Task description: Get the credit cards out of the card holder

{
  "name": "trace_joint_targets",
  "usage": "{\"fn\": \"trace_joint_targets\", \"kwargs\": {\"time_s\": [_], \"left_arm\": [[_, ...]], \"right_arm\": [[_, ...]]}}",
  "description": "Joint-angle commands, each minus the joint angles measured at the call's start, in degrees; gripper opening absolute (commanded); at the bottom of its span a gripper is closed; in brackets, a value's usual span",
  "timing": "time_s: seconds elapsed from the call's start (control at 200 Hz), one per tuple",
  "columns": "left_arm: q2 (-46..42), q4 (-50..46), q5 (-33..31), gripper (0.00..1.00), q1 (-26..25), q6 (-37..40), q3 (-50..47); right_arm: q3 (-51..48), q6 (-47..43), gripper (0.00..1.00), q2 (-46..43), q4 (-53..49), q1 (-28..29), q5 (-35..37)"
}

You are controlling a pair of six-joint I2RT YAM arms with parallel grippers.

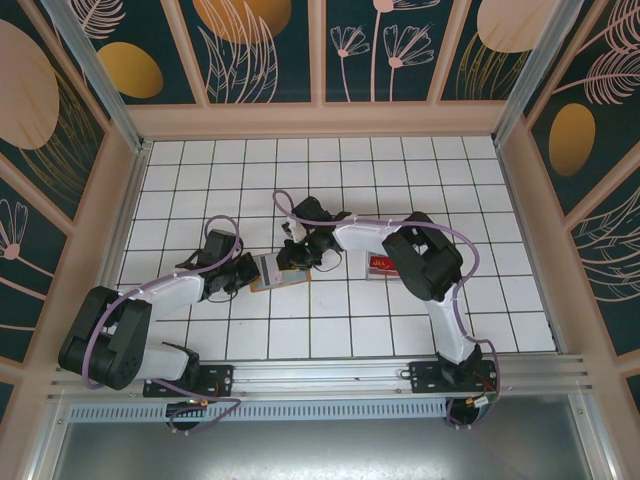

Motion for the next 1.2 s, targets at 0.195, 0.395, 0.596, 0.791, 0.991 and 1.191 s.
{"fn": "trace_joint_targets", "kwargs": {"time_s": [0.195, 0.395, 0.596, 0.791, 0.991, 1.191], "left_arm": [[0.02, -1.22, 1.04, 0.0, 0.23, -0.43, -1.33], [0.17, -2.01, 0.0, 0.0, 0.24, -0.17, -1.16], [-0.03, -2.46, -0.36, 0.0, 0.23, 0.18, -0.92], [-0.36, -2.46, -0.01, 0.0, 0.24, 0.34, -0.72], [-2.13, -2.63, 0.61, 0.0, 0.24, 0.62, 0.64], [-4.83, -1.72, 1.37, 0.05, 0.23, 1.24, 2.59]], "right_arm": [[1.38, -0.09, 0.04, 0.93, -0.46, 0.28, -0.55], [-3.09, 0.8, 0.0, -1.59, 1.49, -1.27, -0.01], [-7.78, 0.29, 0.0, -5.27, 1.92, -3.51, 0.83], [-10.81, -1.61, 0.0, -9.84, 0.64, -6.32, 1.58], [-10.62, -5.64, 0.0, -14.53, -4.46, -8.59, 3.52], [-6.27, -14.42, 0.0, -19.0, -16.37, -9.83, 13.45]]}}
